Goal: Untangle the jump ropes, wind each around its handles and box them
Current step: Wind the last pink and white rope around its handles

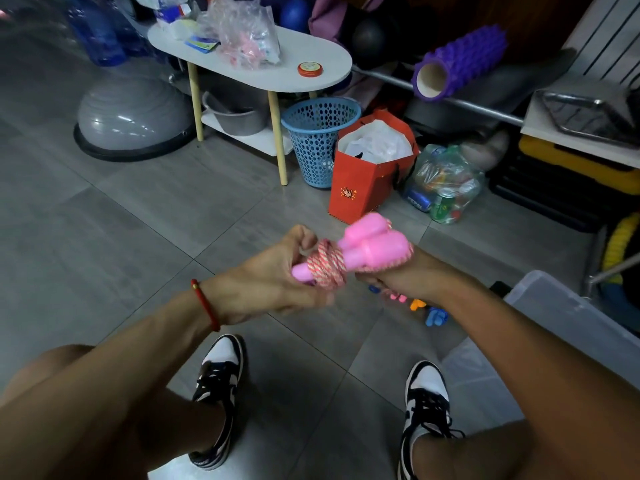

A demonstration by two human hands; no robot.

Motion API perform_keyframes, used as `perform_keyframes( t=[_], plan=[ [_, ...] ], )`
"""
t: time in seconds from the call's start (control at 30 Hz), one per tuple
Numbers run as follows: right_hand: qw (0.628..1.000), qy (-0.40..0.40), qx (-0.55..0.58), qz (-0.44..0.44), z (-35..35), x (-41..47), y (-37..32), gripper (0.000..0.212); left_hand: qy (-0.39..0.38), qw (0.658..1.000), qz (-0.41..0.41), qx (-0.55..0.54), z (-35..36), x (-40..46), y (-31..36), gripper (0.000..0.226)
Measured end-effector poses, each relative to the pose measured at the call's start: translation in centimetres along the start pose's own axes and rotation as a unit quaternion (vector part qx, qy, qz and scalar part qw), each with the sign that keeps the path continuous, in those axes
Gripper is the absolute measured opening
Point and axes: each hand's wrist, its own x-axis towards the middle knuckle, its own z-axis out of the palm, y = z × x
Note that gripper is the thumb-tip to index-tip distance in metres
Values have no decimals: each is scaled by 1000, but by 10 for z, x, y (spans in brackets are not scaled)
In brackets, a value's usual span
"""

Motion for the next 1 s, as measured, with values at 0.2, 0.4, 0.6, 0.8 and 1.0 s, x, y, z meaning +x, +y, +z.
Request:
perform_keyframes(
  t=[0.2, 0.4, 0.6, 0.8, 1.0],
  plan=[
    [982, 31, -169, -83, 16, 0, -15, 37, 167, 982, -51, 76, -23, 13, -6, 56],
    [910, 58, -374, -172, 29, -18, -21, 23, 168, 924, -129, 318, -27, 16, -16, 59],
    [936, 110, -269, -201, 7, -17, -19, 20, -38, 887, -94, 451, -8, 9, -15, 54],
    [995, 14, 10, -94, -4, -3, -9, 21, -156, 950, -69, 260, 3, -8, -2, 55],
    [987, 32, 134, -76, 10, -5, -15, 33, -79, 995, -51, -31, -8, -11, 4, 63]
  ],
)
